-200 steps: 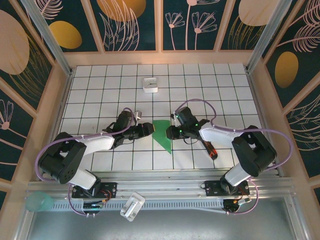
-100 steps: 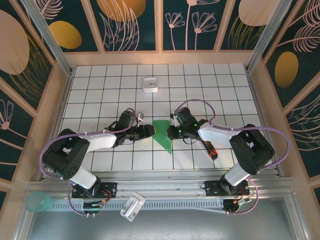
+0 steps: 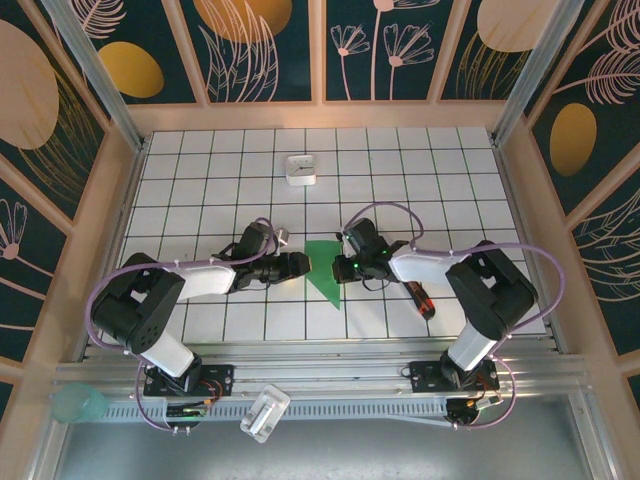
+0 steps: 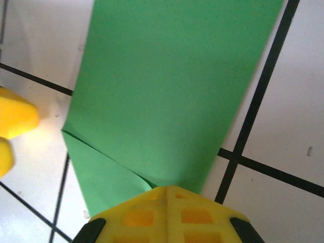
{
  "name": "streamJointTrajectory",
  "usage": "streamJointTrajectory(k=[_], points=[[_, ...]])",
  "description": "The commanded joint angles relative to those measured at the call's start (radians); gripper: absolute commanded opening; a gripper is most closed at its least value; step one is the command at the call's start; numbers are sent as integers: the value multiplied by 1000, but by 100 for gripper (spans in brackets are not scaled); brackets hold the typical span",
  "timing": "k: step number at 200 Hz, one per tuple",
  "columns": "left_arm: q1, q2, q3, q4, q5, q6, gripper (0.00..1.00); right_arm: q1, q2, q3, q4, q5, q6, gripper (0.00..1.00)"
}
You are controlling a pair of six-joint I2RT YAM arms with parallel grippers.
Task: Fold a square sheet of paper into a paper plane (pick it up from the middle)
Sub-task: Fourth fold the wing at the center of the table.
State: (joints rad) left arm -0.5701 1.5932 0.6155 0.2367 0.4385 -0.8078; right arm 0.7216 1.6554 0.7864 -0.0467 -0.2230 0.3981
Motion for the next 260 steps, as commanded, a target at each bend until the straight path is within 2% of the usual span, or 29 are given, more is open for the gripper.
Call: streamJointTrajectory(k=[1, 72, 149, 260], points=[[0, 2, 12, -11, 30, -1, 57, 0, 28, 10, -1, 28, -11, 2], [0, 30, 26, 13, 90, -19, 57, -1, 58, -6, -8, 40, -16, 0], [0, 90, 64, 3, 106, -78, 51, -1, 52, -15, -12, 53, -14, 0], [6, 101, 18, 141, 122, -209, 51, -2, 49, -26, -8, 59, -14, 0]])
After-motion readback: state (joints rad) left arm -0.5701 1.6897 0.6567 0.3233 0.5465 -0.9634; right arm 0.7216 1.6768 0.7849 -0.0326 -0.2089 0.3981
